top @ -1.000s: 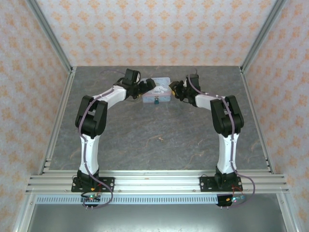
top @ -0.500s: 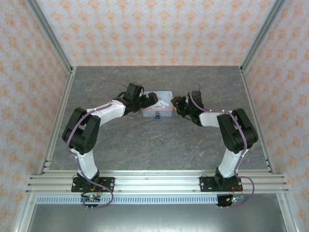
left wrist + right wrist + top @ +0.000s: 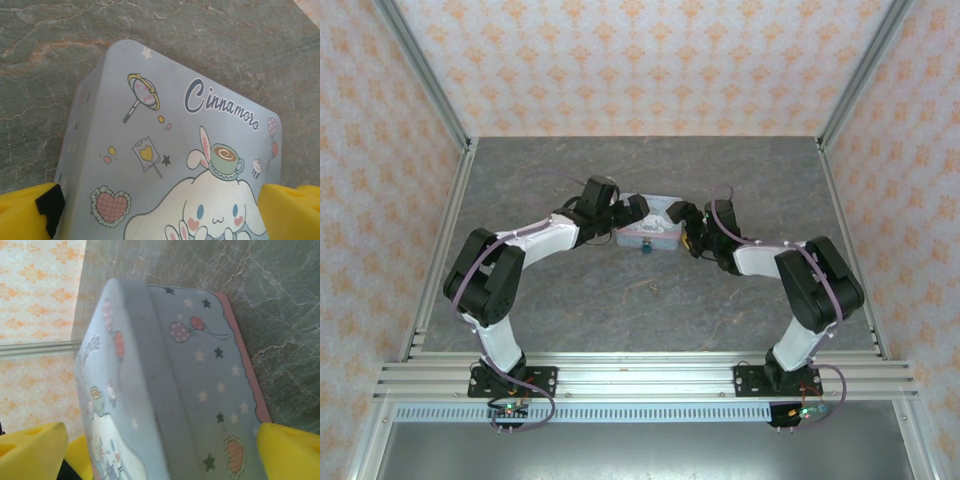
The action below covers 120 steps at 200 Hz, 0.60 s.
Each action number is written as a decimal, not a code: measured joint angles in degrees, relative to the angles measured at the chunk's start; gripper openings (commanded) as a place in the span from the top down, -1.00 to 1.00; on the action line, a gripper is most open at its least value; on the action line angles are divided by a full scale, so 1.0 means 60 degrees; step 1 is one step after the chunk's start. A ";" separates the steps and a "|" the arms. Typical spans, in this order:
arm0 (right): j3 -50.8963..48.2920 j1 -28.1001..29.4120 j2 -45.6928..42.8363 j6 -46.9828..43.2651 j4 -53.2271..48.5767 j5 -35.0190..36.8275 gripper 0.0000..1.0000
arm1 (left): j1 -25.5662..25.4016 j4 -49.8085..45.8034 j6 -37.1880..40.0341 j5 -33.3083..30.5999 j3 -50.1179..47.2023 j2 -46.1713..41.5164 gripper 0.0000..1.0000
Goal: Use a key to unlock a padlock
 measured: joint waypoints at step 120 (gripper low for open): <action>-0.1115 -0.1676 -0.3136 -0.1789 -0.1978 -0.0750 -0.38 | -0.0033 -0.0798 0.0386 -0.1785 -0.2277 -0.4594 -0.99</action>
